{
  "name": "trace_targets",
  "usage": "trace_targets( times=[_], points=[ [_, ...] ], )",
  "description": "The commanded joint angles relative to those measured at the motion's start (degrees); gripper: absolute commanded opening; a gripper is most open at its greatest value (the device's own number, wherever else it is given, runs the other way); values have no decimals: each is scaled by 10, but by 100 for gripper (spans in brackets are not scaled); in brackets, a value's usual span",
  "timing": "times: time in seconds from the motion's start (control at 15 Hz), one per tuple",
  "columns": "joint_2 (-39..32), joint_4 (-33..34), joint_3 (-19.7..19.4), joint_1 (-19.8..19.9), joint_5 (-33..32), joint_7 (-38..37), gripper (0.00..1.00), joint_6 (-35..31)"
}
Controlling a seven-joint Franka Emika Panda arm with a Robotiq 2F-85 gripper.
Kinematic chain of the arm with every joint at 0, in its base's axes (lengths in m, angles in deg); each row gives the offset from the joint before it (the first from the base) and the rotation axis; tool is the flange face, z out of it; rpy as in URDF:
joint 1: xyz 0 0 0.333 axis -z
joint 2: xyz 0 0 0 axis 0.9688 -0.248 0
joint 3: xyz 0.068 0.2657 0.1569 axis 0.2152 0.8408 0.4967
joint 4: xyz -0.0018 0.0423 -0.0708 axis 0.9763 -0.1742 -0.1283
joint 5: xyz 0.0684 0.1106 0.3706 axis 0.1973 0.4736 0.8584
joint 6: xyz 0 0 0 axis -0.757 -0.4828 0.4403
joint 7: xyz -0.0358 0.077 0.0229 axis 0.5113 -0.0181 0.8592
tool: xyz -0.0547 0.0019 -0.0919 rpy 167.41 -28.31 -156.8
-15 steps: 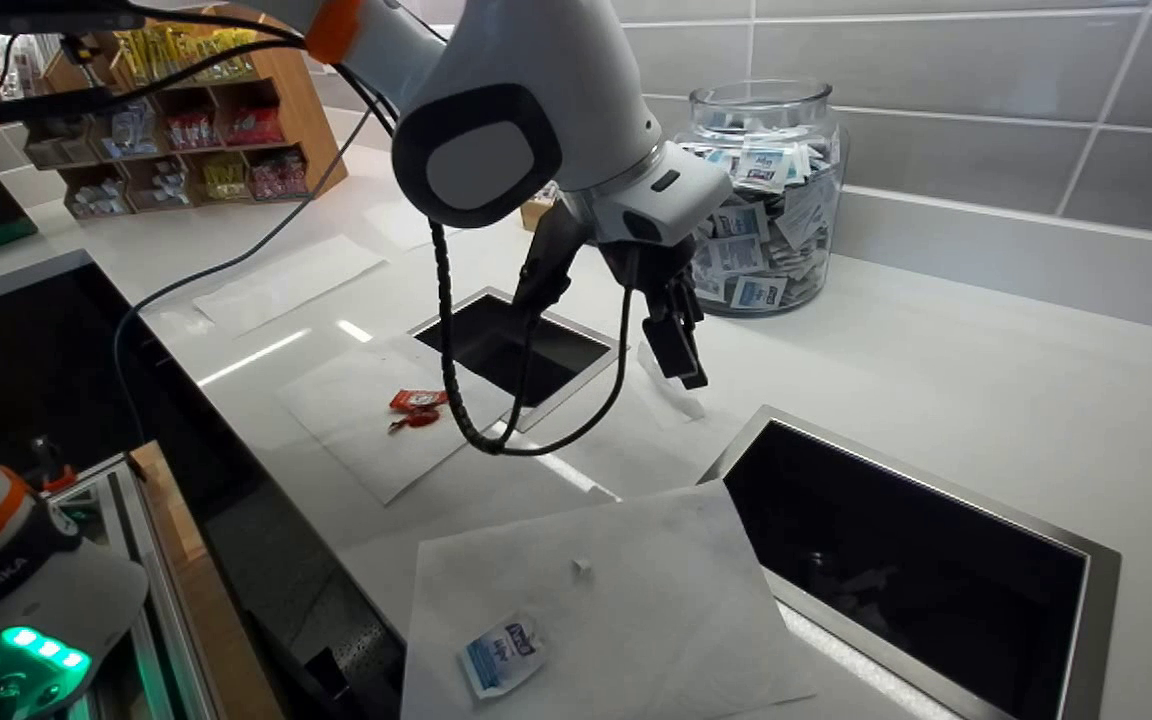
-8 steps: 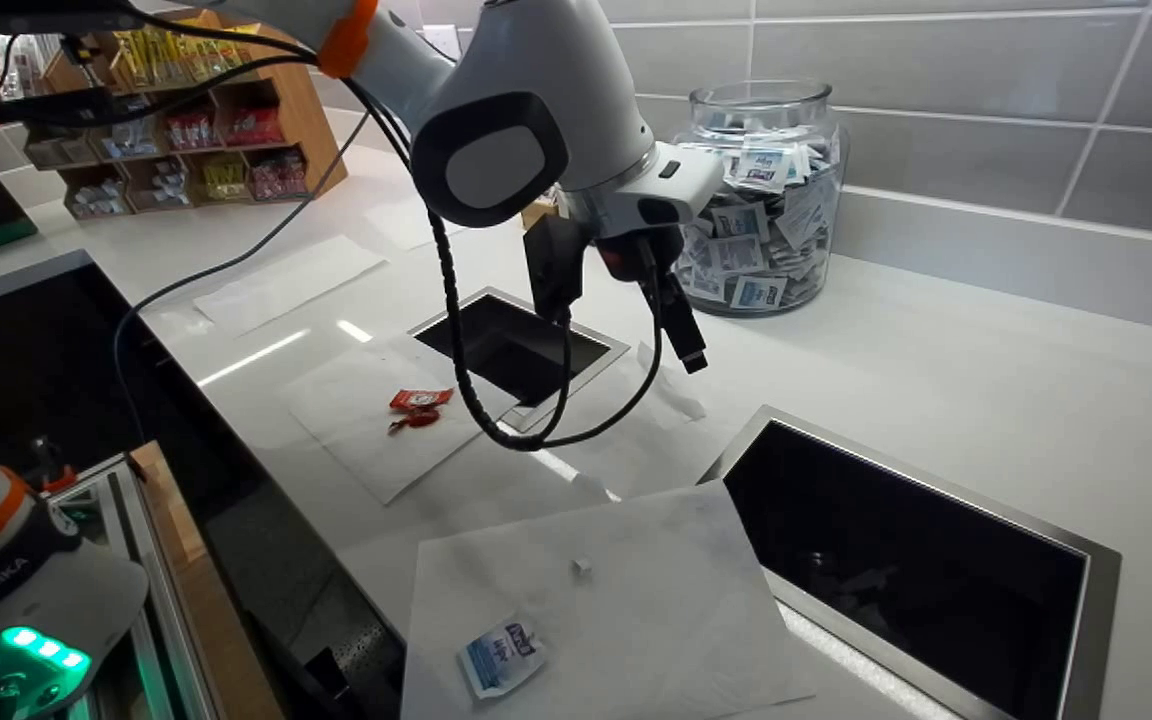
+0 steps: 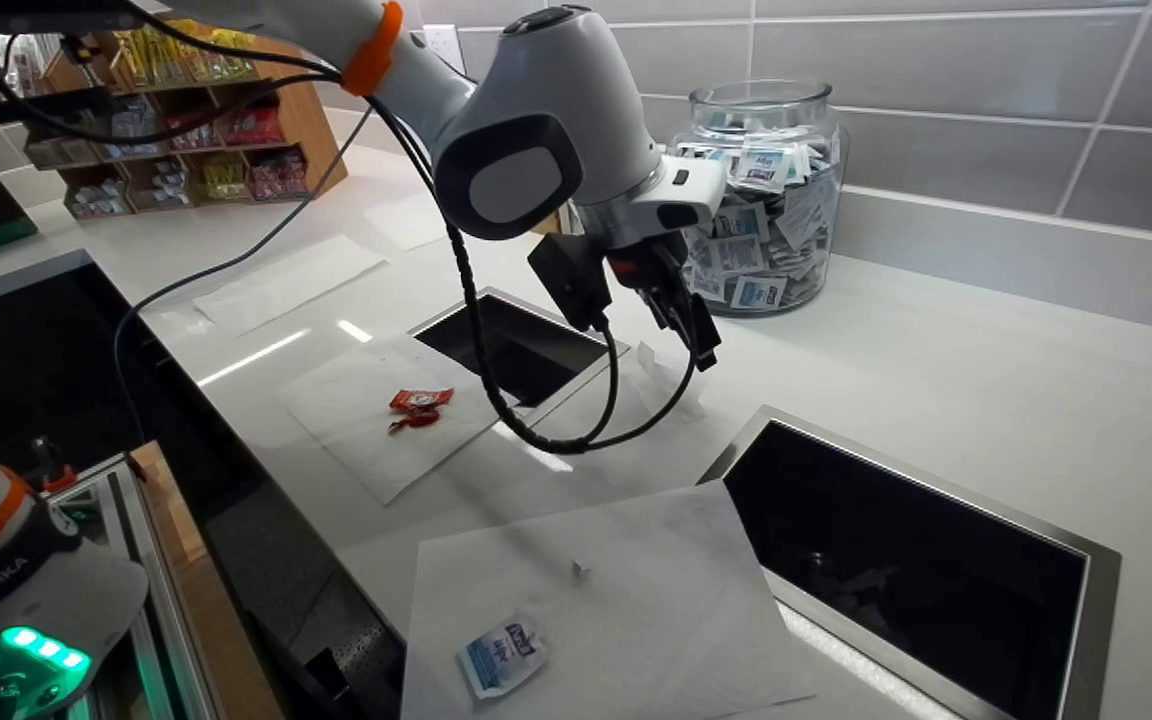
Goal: Fold the square white tissue in half
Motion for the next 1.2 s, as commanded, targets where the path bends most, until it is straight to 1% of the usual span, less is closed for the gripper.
trace_targets(
  times=[0.0, 0.27, 0.67, 1.13],
  points=[
    [-17, 15, 24, 24, 3, 34, 100, -7],
    [-18, 16, 46, 42, 15, 56, 100, 6],
    [-14, 13, 57, 56, 20, 67, 100, 51],
    [5, 3, 51, 52, 22, 72, 100, 104]
  ],
)
